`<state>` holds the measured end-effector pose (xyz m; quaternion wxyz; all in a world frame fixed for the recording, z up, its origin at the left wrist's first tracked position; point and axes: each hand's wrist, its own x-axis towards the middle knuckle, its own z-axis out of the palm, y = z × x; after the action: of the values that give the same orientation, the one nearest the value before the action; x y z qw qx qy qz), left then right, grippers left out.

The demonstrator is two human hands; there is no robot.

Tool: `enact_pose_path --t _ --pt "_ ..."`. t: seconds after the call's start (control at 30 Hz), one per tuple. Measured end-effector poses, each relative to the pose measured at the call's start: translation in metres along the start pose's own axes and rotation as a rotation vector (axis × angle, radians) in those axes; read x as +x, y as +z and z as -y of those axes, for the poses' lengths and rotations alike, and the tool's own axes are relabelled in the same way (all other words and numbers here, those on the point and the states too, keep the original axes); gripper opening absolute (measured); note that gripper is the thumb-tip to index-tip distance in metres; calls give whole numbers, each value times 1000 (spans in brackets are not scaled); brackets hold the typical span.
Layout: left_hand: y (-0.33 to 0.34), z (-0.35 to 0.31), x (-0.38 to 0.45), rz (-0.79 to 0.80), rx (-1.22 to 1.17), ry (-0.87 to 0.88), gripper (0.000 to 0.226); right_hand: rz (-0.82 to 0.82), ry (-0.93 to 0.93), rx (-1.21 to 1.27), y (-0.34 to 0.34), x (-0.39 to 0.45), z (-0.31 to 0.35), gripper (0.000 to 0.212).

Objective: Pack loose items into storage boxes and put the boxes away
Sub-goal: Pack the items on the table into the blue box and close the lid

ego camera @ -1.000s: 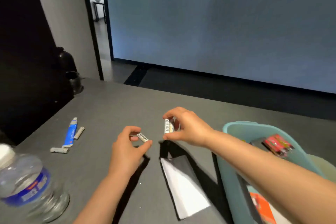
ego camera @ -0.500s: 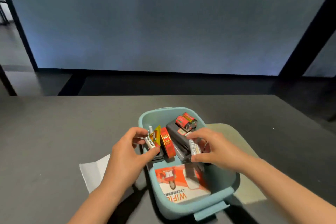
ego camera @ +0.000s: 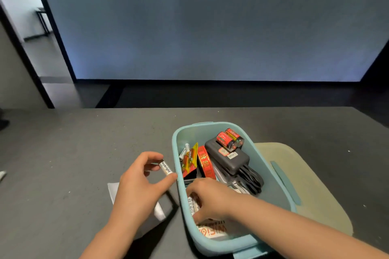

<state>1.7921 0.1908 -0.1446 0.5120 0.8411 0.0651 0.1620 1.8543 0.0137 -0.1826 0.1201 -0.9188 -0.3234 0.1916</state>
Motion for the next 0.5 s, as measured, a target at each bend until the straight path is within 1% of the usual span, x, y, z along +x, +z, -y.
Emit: enact_pose_path --t 0.13,0.2,0.33,0.4,0.5 --pt "1 -1 -4 -1 0 -2 36 -8 -7 71 -7 -7 -1 68" --pt "7 -3 -5 15 5 11 36 -52 -2 151 -15 -19 -3 68" --pt "19 -15 -8 102 54 77 39 -230 54 310 -30 -54 -17 48" --pt "29 -23 -8 150 134 114 38 -321 113 377 -32 -71 -25 38" --pt "47 -29 -4 253 416 207 35 -413 176 429 -30 -85 -32 33"
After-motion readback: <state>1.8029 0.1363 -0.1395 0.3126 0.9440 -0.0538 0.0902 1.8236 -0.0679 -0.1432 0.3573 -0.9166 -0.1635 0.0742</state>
